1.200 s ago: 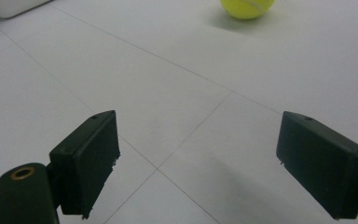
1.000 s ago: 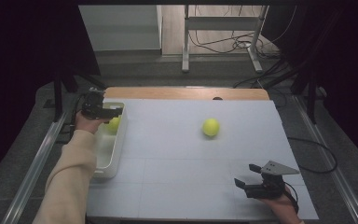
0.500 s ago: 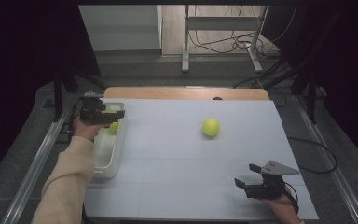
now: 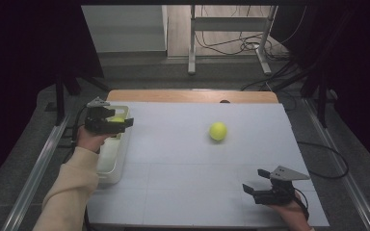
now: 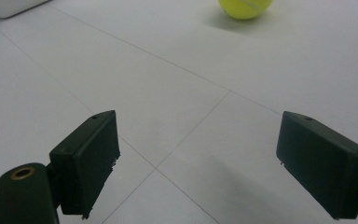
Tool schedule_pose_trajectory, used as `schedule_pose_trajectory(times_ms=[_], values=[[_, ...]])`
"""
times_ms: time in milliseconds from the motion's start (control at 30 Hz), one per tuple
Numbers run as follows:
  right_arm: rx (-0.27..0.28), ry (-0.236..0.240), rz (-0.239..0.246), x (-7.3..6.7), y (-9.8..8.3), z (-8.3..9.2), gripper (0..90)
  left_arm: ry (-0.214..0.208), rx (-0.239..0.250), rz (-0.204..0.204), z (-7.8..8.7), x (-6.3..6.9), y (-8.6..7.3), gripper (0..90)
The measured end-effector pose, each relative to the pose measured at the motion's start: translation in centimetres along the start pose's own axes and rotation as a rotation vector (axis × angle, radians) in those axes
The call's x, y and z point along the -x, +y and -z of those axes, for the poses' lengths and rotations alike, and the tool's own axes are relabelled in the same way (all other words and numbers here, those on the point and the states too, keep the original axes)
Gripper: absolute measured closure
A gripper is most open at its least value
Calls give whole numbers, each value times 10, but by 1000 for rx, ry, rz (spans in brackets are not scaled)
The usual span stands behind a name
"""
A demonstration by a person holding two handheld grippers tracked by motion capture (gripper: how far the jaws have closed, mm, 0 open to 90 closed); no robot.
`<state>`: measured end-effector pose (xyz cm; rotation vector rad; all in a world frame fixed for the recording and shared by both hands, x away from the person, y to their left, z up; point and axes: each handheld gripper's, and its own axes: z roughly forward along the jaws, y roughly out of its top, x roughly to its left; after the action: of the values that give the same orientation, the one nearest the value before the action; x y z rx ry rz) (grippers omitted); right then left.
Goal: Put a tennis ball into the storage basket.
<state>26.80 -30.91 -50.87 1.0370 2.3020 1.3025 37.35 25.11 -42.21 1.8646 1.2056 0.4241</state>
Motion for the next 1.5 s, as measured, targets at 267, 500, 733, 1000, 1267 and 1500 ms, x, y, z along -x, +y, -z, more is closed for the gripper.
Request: schedule_pose_trajectory(times_ms=[267,500,733,1000,1267,1500], values=[[2,1,0,0,0,0,133,-47,29,0,3,9,-3,107],[1,2,0,1,0,0,132,-79,55,-23,7,21,-6,106],[2,-1,-1,0,-1,1,132,-122,83,-39,11,35,-8,106],[1,-5,0,0,-1,1,132,-168,98,-66,12,50,-12,105],[1,-5,1,0,-1,1,133,-192,110,-68,9,60,-14,105],[-1,-4,1,0,-1,1,133,-209,113,-63,5,66,-15,105]])
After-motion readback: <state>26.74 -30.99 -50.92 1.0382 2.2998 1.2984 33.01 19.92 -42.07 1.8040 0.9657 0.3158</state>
